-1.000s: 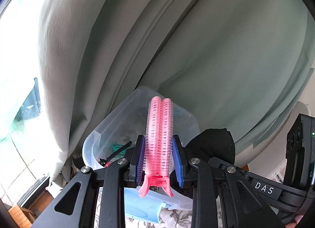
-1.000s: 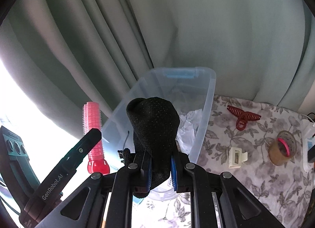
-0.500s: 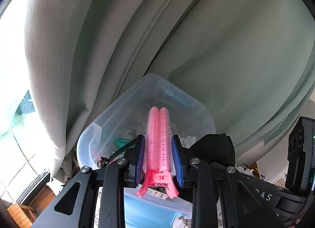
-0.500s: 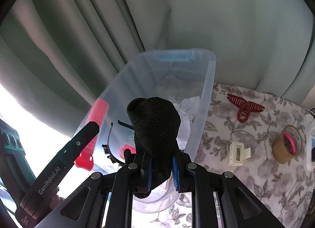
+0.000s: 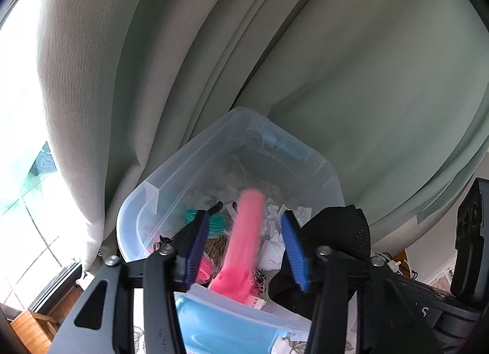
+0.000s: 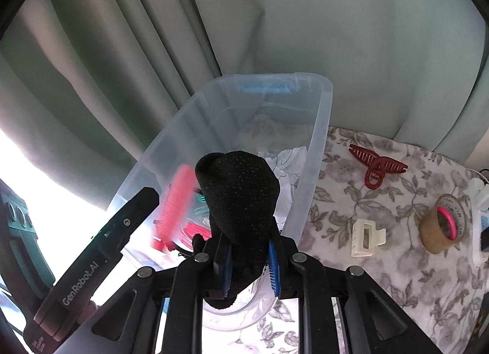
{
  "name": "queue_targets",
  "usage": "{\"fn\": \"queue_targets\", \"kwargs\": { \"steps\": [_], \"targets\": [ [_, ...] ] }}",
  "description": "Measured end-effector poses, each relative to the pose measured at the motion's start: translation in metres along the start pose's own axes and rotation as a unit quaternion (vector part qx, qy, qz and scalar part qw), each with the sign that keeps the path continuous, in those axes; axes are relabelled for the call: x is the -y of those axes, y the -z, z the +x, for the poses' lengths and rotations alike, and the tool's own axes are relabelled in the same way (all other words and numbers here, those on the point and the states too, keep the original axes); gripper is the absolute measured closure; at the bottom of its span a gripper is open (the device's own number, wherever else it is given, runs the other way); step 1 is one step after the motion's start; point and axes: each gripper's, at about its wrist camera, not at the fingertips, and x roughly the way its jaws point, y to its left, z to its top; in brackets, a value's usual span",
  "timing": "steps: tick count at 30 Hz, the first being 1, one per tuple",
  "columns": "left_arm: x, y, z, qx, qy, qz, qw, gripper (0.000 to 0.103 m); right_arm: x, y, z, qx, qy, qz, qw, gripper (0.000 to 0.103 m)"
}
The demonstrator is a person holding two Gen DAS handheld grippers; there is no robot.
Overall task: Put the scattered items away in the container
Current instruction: 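Open left tool releasing the pink roller while right tool releases the scrunchie into the box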
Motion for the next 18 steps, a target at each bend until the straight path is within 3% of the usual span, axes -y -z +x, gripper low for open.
{"fn": "queue_targets", "kwargs": {
  "steps": [10, 18],
  "targets": [
    [0.027, 0.017, 0.025, -0.003, 0.005, -0.001, 1.0, 0.036, -0.005, 0.001, -0.013, 0.012, 0.0, -0.005, 1.0, 0.068],
    [0.03, 0.019, 0.0, 0.013, -0.001, 0.011, 0.9999, 0.033, -0.01, 0.006, -0.027, 0.02, -0.002, -0.003, 1.0, 0.067]
  ]
}}
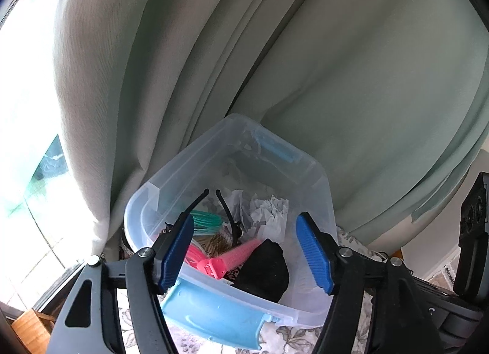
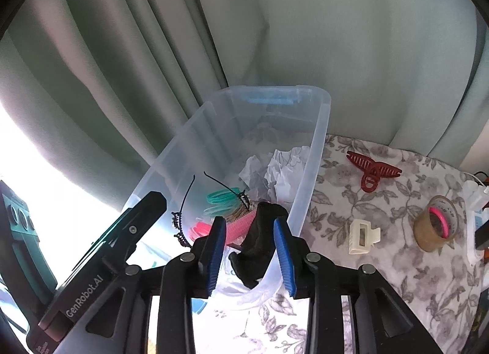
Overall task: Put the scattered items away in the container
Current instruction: 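Open left tool releasing the pink roller while right tool releases the scrunchie into the box, then move both tools away from the box toward the red and cream claw clips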
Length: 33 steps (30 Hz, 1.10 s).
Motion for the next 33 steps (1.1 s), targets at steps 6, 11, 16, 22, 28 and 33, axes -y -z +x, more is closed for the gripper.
{"fn": "queue_targets", "kwargs": {
  "steps": [6, 11, 16, 22, 28, 33],
  "targets": [
    [0.018, 0.003, 0.007, 0.018, -0.002, 0.017, 0.9997, 0.033, -0.003, 0.005, -0.013, 0.009, -0.004, -0.001, 1.0, 0.067],
    [0.028, 0.004, -0.009, 0.035, -0.003, 0.032, 0.9989, 0.033, -0.003, 0.01, -0.027, 0.019, -0.008, 0.002, 1.0, 0.067],
    [0.045, 0.006, -0.021, 0.05, 0.006, 0.047, 0.9976, 0.033, 0.004, 0.016, -0.047, 0.039, -0.011, 0.017, 0.999, 0.059],
    [0.07, 0.01, -0.039, 0.06, 0.018, 0.078, 0.995, 0.033, 0.024, 0.027, -0.078, 0.072, -0.016, 0.048, 0.996, 0.047],
    [0.098, 0.02, -0.066, 0.057, 0.035, 0.115, 0.9911, 0.033, 0.051, 0.041, -0.114, 0.108, -0.018, 0.078, 0.991, 0.038],
    [0.124, 0.026, -0.073, 0.062, 0.059, 0.127, 0.9882, 0.033, 0.083, 0.055, -0.148, 0.145, -0.004, 0.111, 0.983, 0.037]
  ]
}}
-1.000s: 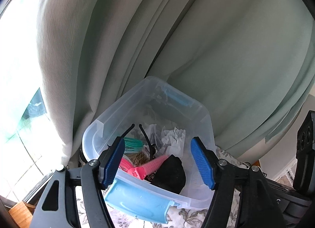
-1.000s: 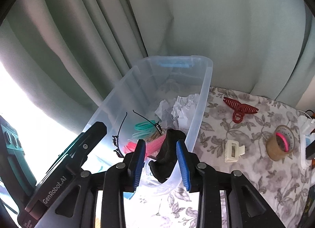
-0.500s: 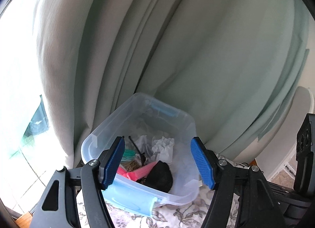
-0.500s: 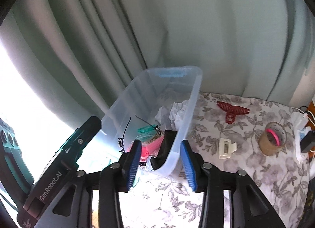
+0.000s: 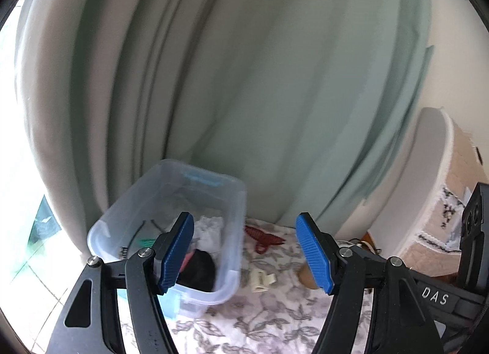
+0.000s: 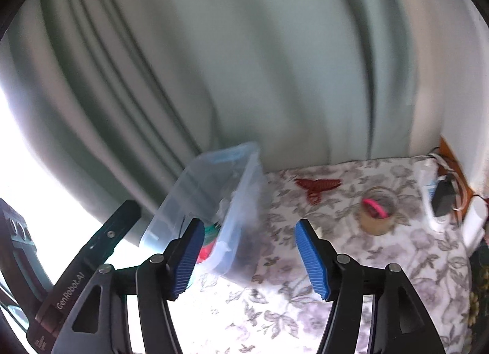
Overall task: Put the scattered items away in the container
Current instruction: 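Move both tools away from the box toward the red and cream claw clips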
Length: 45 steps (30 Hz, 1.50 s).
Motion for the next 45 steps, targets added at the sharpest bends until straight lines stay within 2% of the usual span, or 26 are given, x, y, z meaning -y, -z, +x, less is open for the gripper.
{"fn": "queue_targets", "kwargs": {
  "steps": [7, 14, 18, 25, 34, 40, 42, 45],
  "targets": [
    [0.032, 0.01, -0.007, -0.012, 0.026, 0.023, 0.9993, 0.033, 0.051, -0.002, -0.042, 0.044, 0.027, 0.049, 0.998, 0.036],
    [0.068, 0.016, 0.008, -0.045, 0.044, 0.06, 0.9962, 0.033, 0.1, -0.003, -0.061, 0.059, 0.052, 0.097, 0.992, 0.036],
    [0.101, 0.018, 0.054, -0.08, 0.039, 0.081, 0.9927, 0.033, 0.131, 0.0, -0.061, 0.053, 0.076, 0.127, 0.988, 0.036],
    [0.113, 0.042, 0.092, -0.135, 0.037, 0.093, 0.9857, 0.033, 0.16, 0.012, -0.036, 0.014, 0.085, 0.139, 0.987, 0.036],
    [0.104, 0.071, 0.142, -0.188, 0.029, 0.098, 0.9768, 0.033, 0.175, 0.016, 0.016, -0.036, 0.092, 0.113, 0.989, 0.038],
    [0.096, 0.094, 0.177, -0.224, 0.014, 0.104, 0.969, 0.033, 0.183, 0.015, 0.057, -0.069, 0.1, 0.091, 0.988, 0.044],
    [0.093, 0.1, 0.19, -0.235, 0.005, 0.105, 0.9664, 0.033, 0.186, 0.015, 0.071, -0.08, 0.101, 0.085, 0.988, 0.053],
    [0.089, 0.109, 0.209, -0.251, -0.001, 0.099, 0.9631, 0.033, 0.187, 0.013, 0.09, -0.094, 0.1, 0.072, 0.988, 0.056]
  ]
}}
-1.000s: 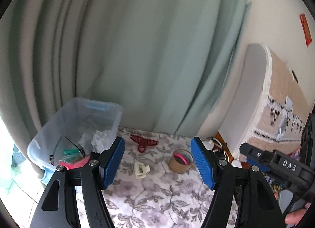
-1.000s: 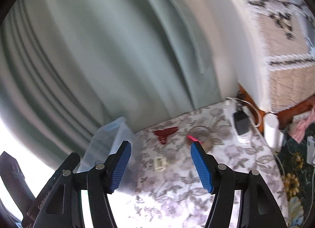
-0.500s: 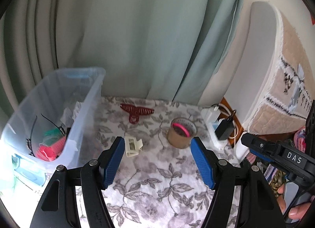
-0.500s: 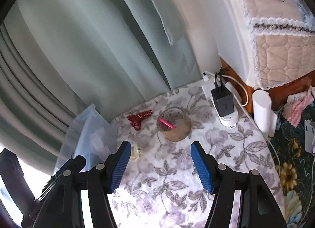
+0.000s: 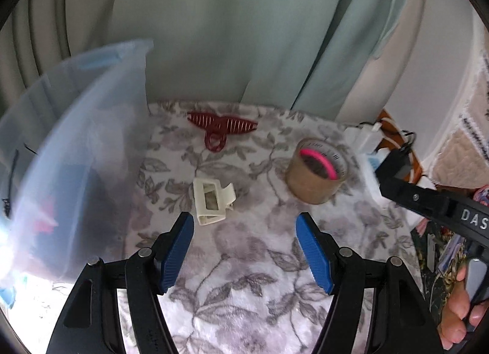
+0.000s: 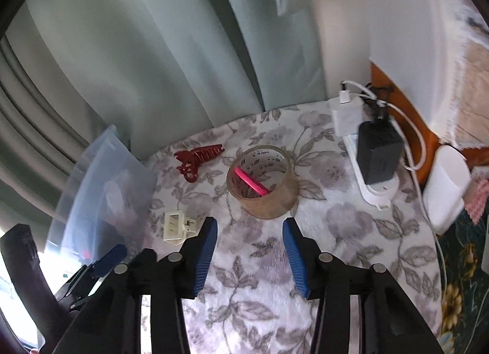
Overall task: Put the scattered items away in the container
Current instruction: 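Move both tools away from the box toward the red and cream claw clips, then grasp the cream claw clip with left tool while right tool grasps the pink bangle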
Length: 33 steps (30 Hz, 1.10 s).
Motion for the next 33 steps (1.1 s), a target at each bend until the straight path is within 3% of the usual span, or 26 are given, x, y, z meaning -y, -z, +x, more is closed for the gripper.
{"fn": "queue_targets", "kwargs": {
  "steps": [10, 22, 33],
  "targets": [
    [-0.018, -0.006, 0.058, -0.032, -0.022, -0.024, 0.999, 0.033, -0.011, -0.021, 0.046, -0.019, 0.017, -0.056, 0.998, 0.056],
    [-0.029, -0.008, 0.091, -0.053, -0.027, -0.037, 0.9975, 0.033, -0.008, -0.029, 0.087, -0.04, 0.041, -0.083, 0.995, 0.058],
    [-0.035, -0.008, 0.103, -0.053, -0.019, -0.056, 0.9968, 0.033, -0.003, -0.031, 0.107, -0.052, 0.046, -0.088, 0.994, 0.072]
  ]
}}
